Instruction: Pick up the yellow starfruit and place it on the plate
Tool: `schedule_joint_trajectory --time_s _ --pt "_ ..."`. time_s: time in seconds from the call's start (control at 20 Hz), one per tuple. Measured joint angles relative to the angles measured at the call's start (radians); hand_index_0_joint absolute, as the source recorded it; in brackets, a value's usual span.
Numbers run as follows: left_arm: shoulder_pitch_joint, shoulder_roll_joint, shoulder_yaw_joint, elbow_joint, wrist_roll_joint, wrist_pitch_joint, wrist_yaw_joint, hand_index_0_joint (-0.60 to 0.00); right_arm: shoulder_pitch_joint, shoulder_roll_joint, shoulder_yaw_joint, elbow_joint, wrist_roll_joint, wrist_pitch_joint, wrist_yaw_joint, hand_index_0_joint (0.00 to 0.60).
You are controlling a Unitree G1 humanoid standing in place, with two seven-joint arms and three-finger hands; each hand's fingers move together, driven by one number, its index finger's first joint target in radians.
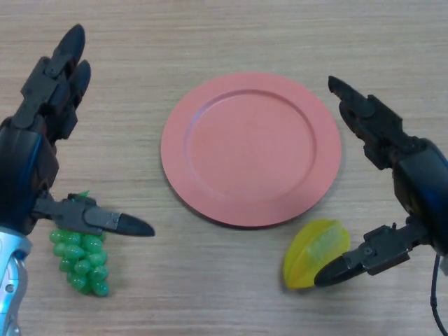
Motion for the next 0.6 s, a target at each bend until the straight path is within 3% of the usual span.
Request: schedule_joint_trajectory --time_s 0.45,0.6 --pt "0.018 0.015 0.036 0.044 0.037 -0.087 0.0 0.0 0.004 0.0 0.043 0.283 -0.157 -0.296 -0.001 0.0" --pt "0.025 0.014 0.037 0.004 0.032 -0.086 0.0 0.0 0.002 0.001 0.055 0.35 -0.179 -0.308 -0.009 0.0"
